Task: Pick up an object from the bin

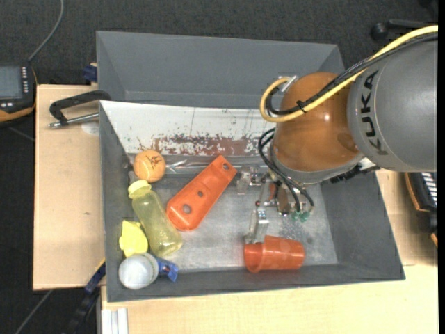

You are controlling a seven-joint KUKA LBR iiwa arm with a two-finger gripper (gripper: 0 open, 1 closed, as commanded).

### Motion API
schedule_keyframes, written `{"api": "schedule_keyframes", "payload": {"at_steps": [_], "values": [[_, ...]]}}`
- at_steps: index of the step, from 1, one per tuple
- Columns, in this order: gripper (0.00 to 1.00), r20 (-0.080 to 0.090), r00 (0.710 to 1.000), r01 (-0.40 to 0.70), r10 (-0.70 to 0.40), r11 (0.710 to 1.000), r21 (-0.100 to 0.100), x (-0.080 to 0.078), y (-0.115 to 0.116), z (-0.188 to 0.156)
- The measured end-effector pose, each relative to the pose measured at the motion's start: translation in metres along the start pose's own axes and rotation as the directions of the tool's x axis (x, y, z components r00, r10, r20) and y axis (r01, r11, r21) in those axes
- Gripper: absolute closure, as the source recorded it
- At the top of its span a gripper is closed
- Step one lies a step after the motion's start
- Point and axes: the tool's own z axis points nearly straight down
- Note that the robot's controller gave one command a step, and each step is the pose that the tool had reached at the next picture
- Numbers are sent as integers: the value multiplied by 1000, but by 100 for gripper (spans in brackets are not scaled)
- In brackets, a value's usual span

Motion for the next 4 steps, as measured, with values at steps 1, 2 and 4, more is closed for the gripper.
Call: {"api": "schedule_keyframes", "payload": {"at_steps": [1, 2, 4], "values": [[0, 9, 1000, -1, 1, 1000, -1, -2, 0, -5], [0, 10, 993, 118, -118, 993, 1, -24, 26, 32], [0, 13, 892, 453, -453, 892, 4, -58, 63, 65]]}}
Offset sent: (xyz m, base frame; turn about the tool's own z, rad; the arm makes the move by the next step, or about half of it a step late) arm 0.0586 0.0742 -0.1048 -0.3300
